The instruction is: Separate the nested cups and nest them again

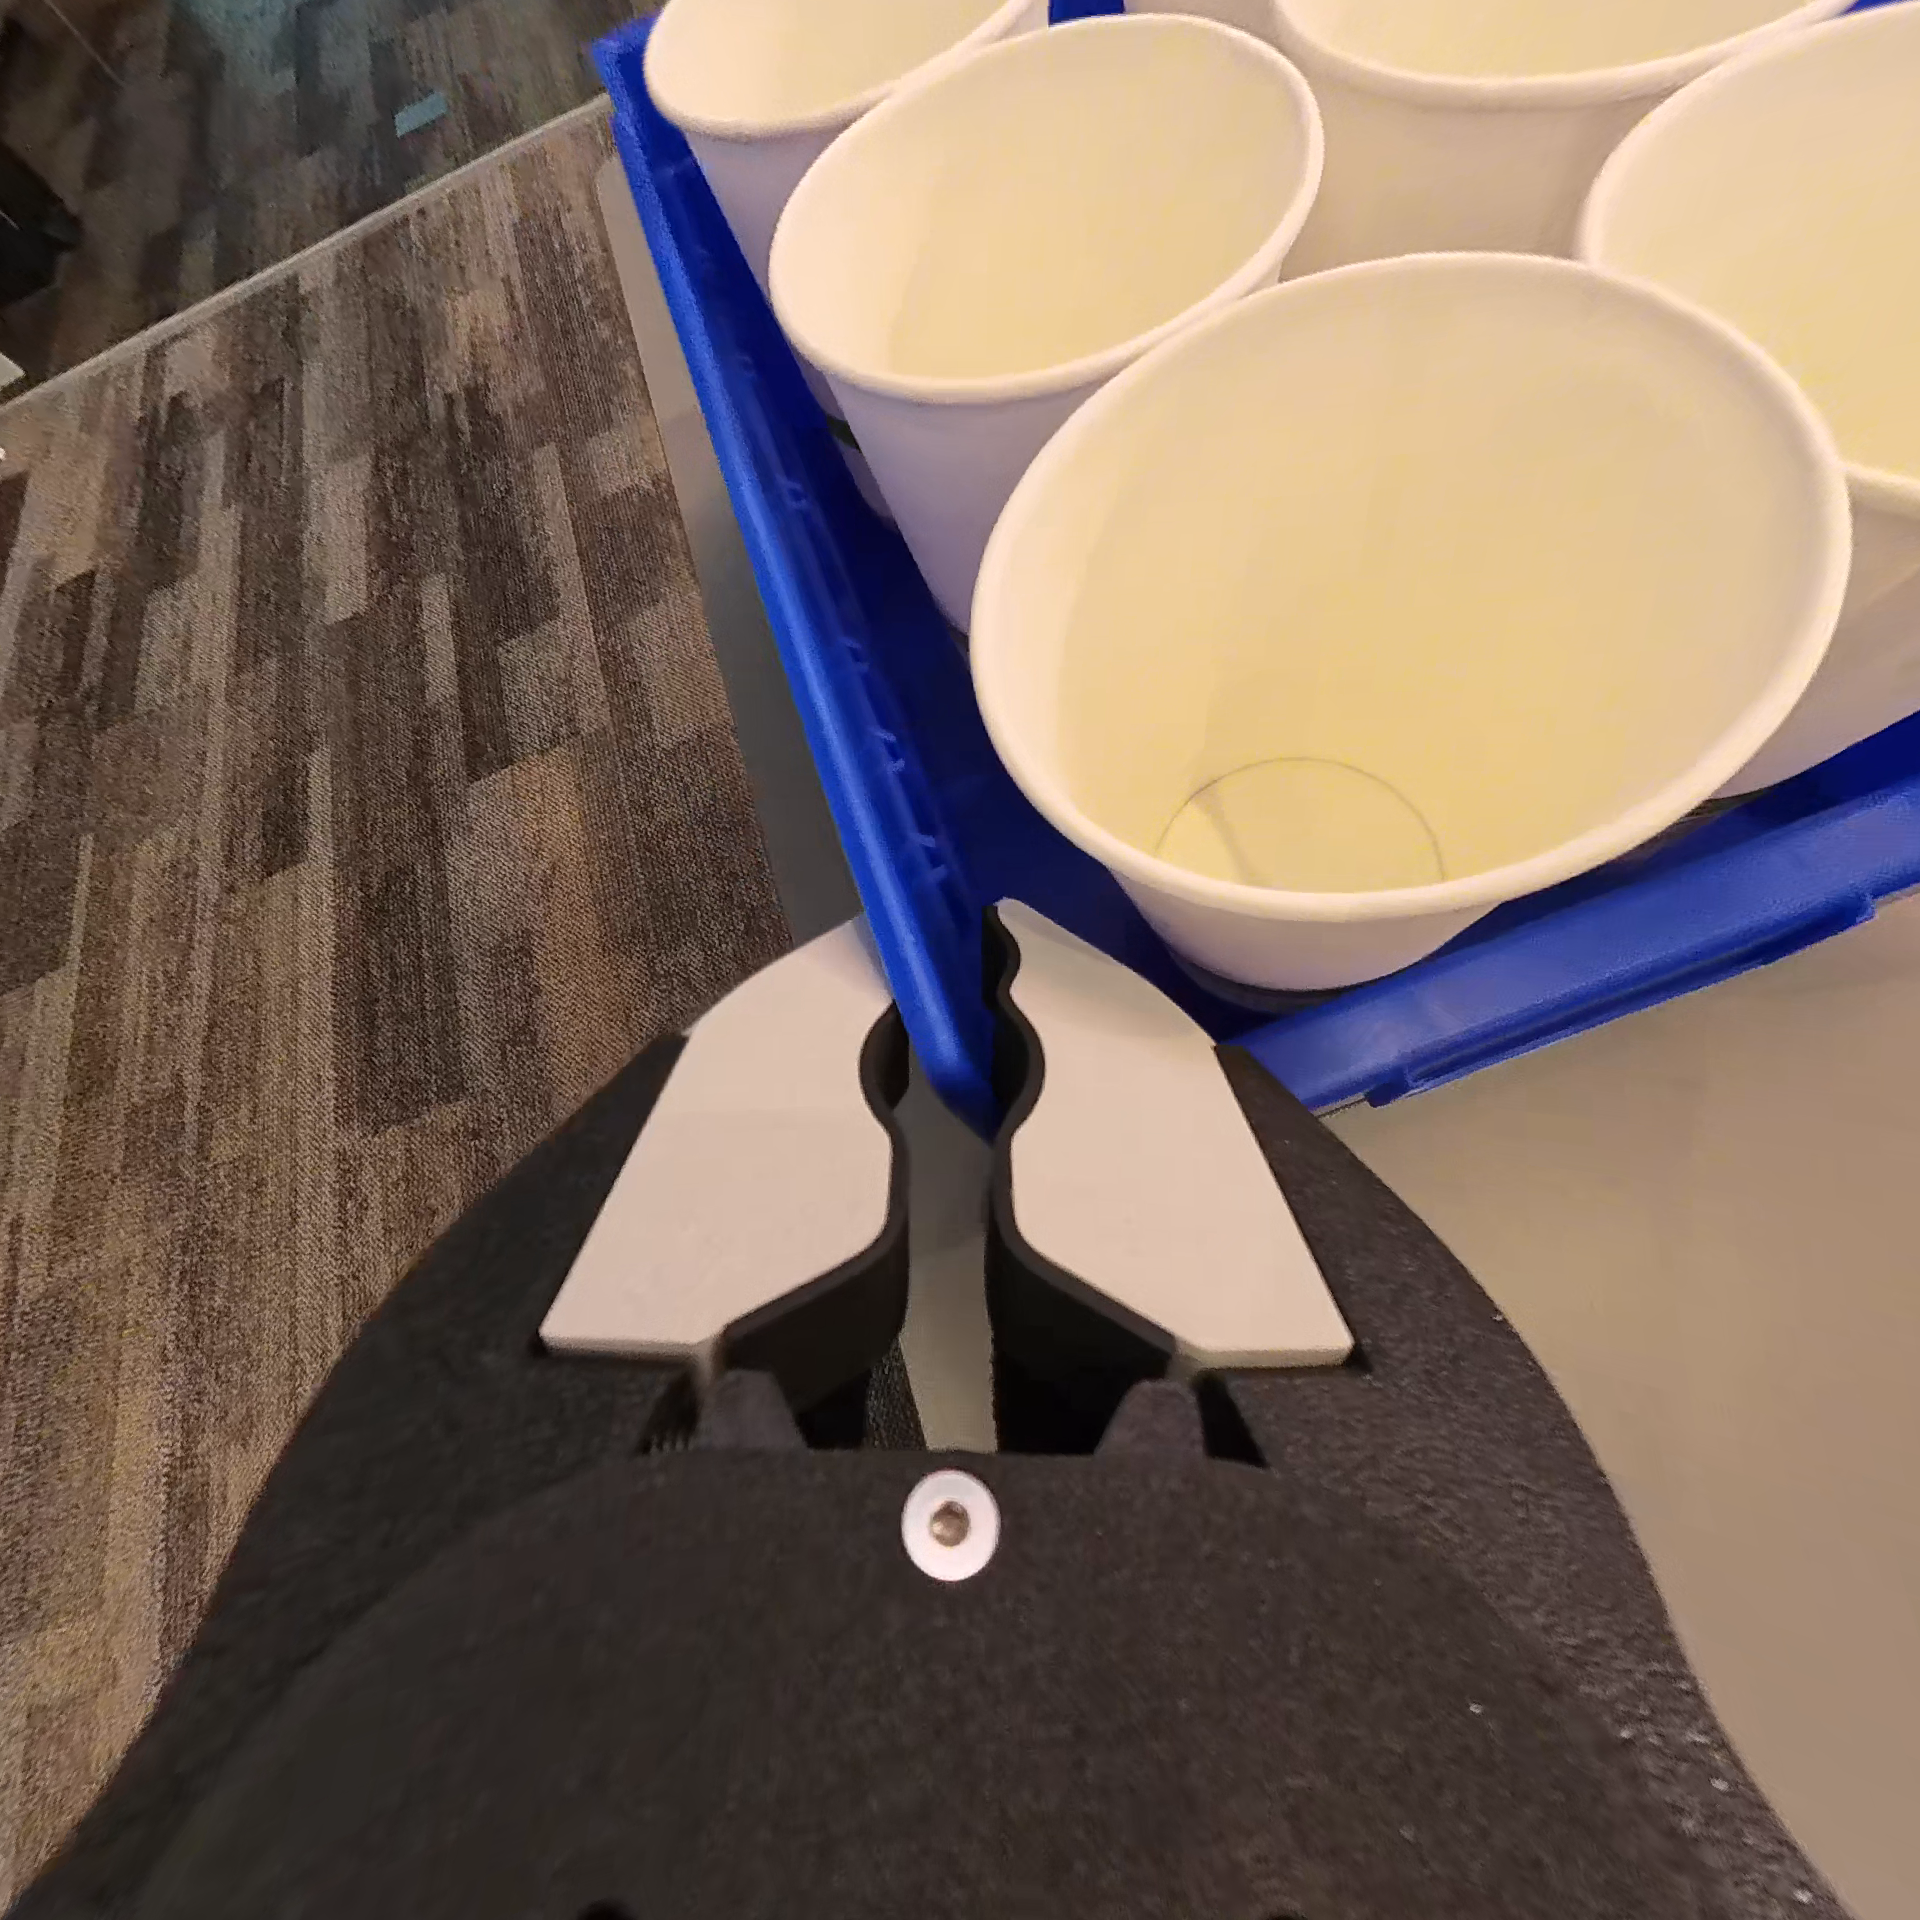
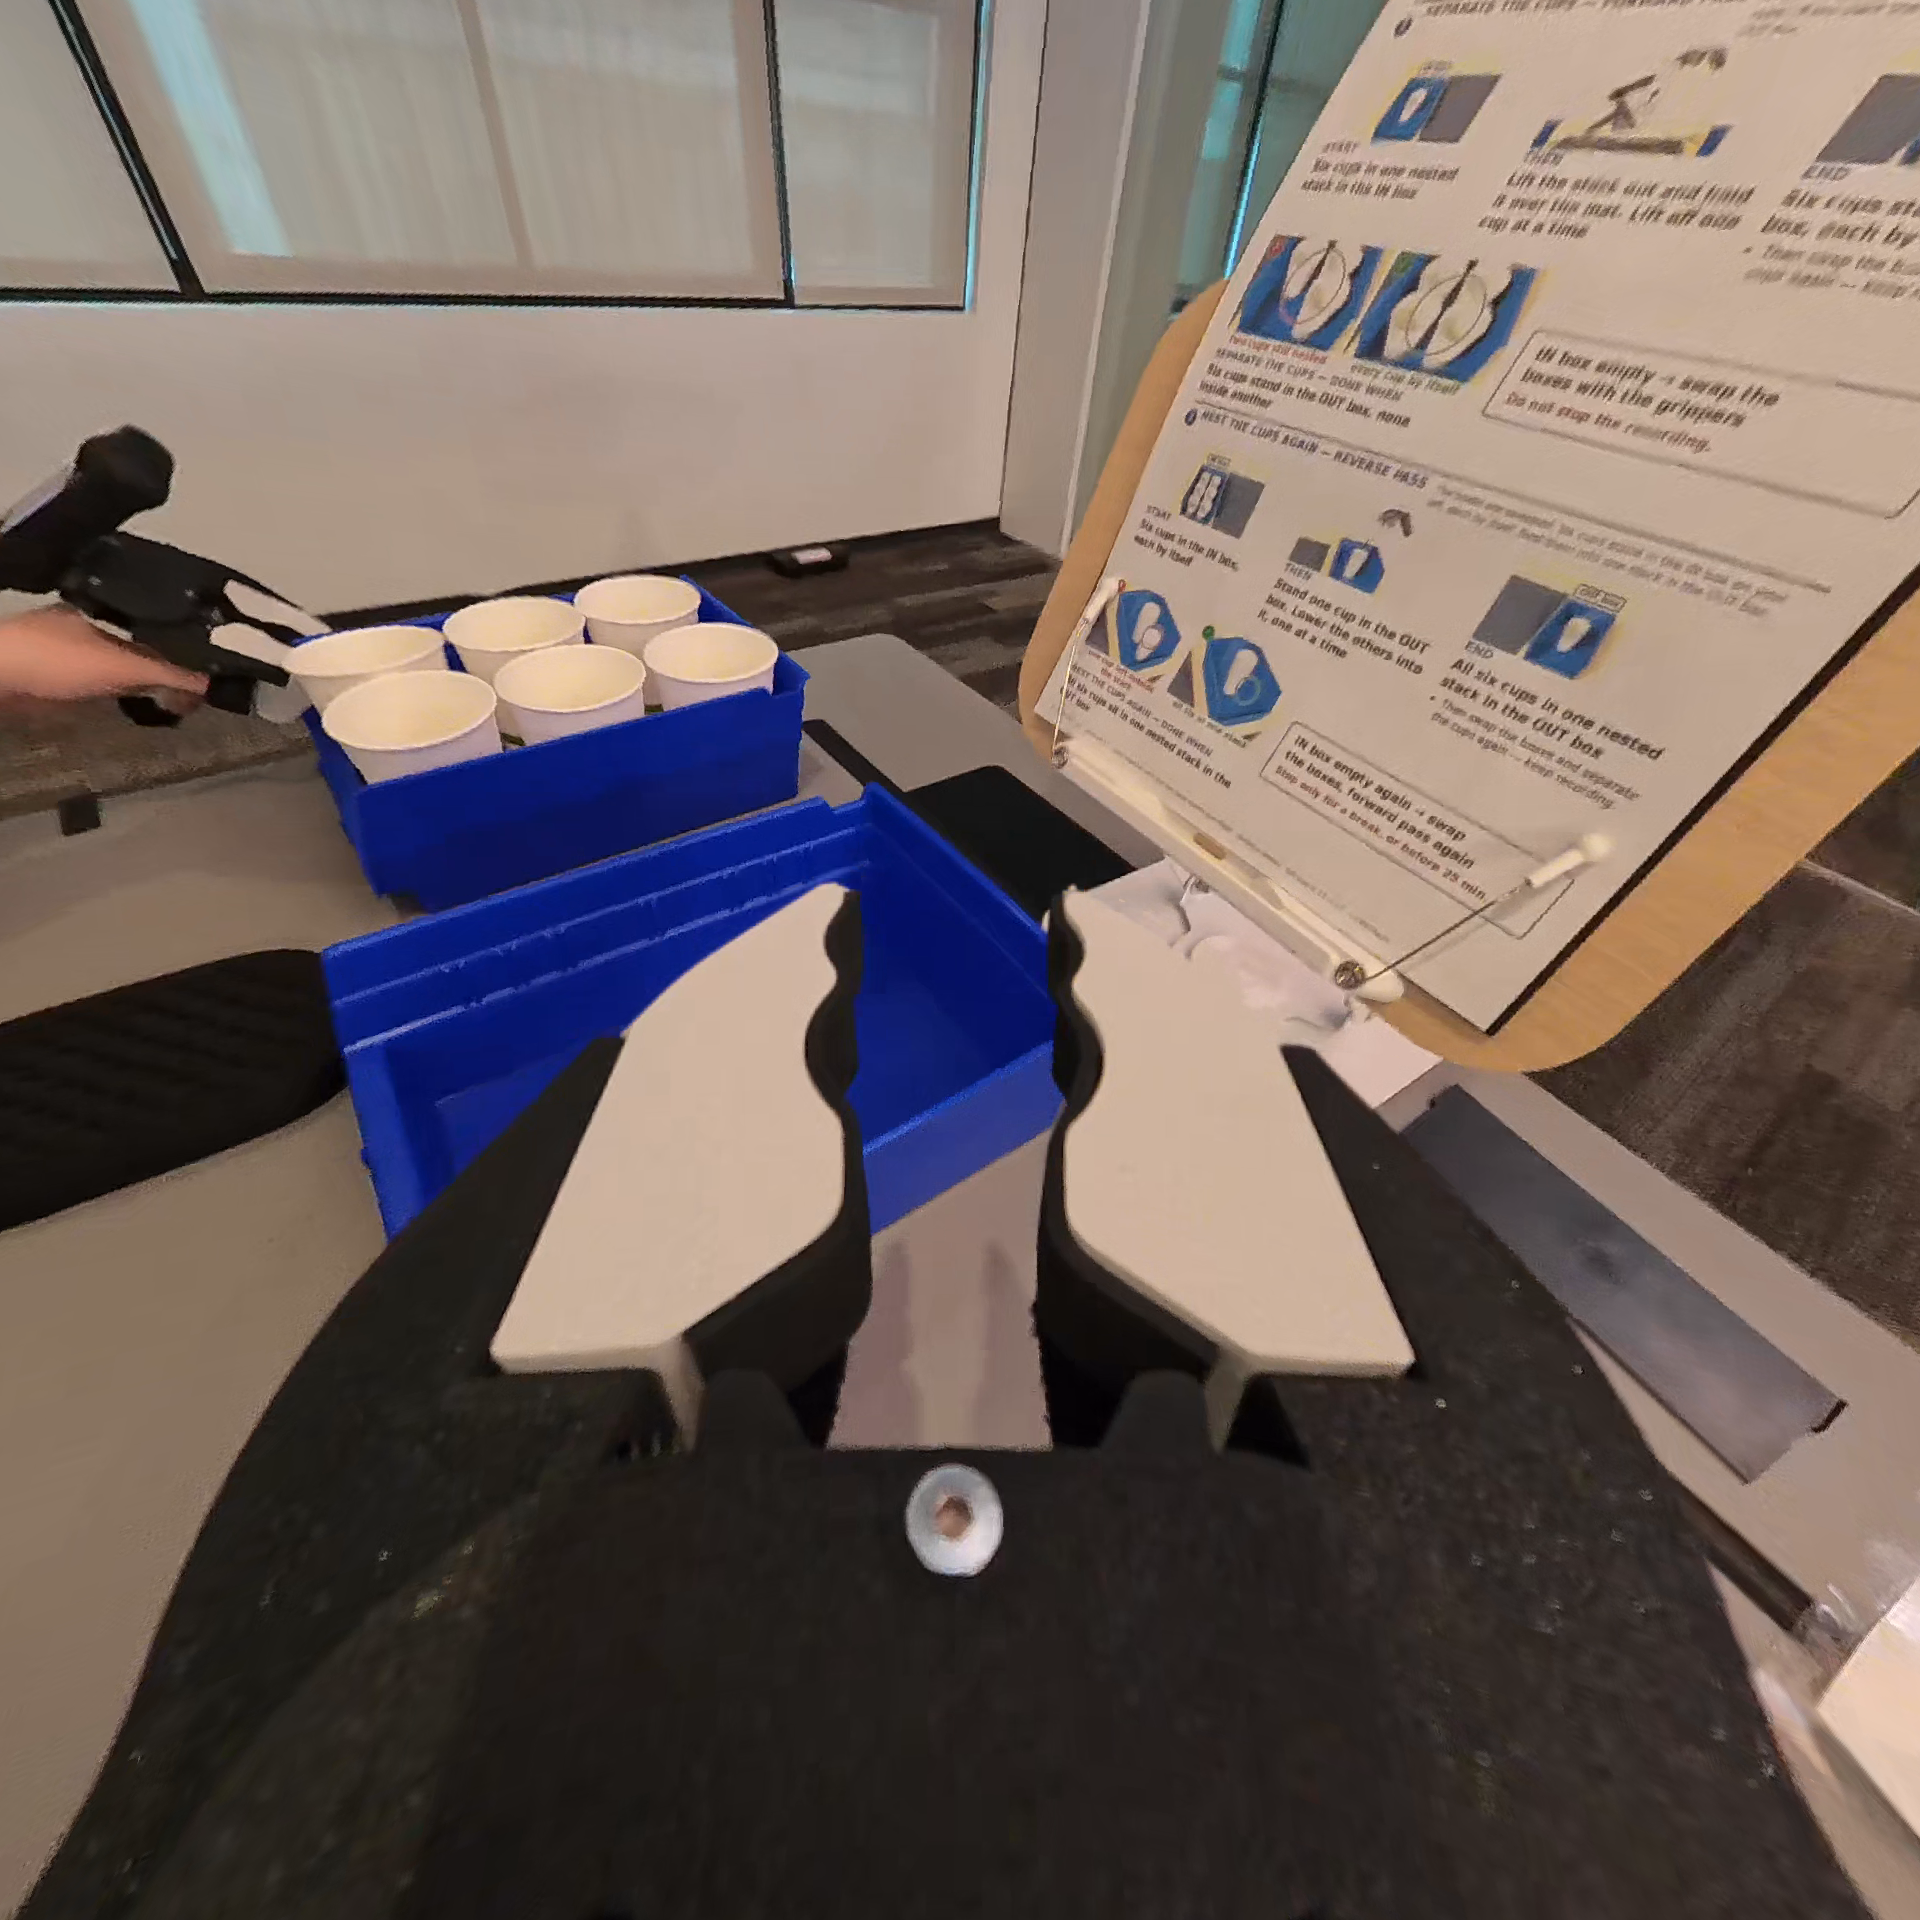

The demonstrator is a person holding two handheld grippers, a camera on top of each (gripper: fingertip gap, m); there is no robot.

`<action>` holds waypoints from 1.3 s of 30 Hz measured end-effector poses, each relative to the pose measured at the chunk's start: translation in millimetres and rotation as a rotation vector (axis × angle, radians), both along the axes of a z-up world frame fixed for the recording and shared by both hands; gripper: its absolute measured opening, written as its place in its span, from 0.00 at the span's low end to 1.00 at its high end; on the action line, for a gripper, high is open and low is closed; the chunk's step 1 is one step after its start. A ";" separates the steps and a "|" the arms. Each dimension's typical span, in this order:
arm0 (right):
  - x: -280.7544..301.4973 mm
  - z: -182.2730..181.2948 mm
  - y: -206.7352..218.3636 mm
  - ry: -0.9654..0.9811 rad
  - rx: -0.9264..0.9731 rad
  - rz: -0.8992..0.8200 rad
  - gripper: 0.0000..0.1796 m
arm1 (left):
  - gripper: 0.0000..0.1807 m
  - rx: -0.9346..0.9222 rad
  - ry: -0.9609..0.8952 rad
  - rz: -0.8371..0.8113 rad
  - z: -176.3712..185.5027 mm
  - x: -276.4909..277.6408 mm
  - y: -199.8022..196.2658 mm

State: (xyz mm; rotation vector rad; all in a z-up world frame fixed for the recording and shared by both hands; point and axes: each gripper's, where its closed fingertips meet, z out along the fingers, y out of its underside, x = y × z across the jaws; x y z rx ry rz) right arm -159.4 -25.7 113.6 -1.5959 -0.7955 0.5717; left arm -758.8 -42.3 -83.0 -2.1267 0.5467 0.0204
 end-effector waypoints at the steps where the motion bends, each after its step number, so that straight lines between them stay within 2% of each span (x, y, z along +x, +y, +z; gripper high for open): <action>1: 0.4 -6.5 -0.6 -0.003 -0.021 0.012 0.19 | 0.06 -0.012 0.004 0.000 -0.3 -0.1 -0.2; 7: 6.9 -44.3 6.1 -0.089 -0.081 0.006 0.19 | 0.06 -0.025 0.032 -0.015 -0.7 -0.1 -7.0; 16: -3.7 -41.9 19.7 -0.166 -0.133 0.057 0.19 | 0.06 -0.024 0.027 0.004 -0.7 -6.7 -20.1; 21: -12.6 -52.1 13.4 -0.185 -0.125 0.098 0.21 | 0.19 0.005 0.098 0.059 7.7 -19.0 -36.8; 23: -17.3 -59.5 9.7 -0.187 -0.135 0.131 0.20 | 0.19 0.055 0.135 0.062 21.5 -22.1 -47.8; 26: -15.5 -68.6 9.3 -0.228 -0.162 0.135 0.21 | 0.18 0.182 0.150 -0.050 55.6 0.9 -62.6; 29: -20.6 -65.6 4.6 -0.170 -0.185 0.187 0.21 | 0.12 0.221 0.270 -0.217 74.5 38.2 -70.0; 33: -18.0 -69.8 5.1 -0.131 -0.229 0.201 0.20 | 0.12 0.083 0.402 -0.414 63.8 78.6 -69.7; 36: -13.1 -74.2 5.4 -0.118 -0.264 0.199 0.20 | 0.12 -0.002 0.434 -0.444 54.3 79.4 -62.4; 39: -8.7 -76.8 6.6 -0.114 -0.281 0.189 0.20 | 0.12 -0.095 0.356 -0.456 43.4 77.9 -61.0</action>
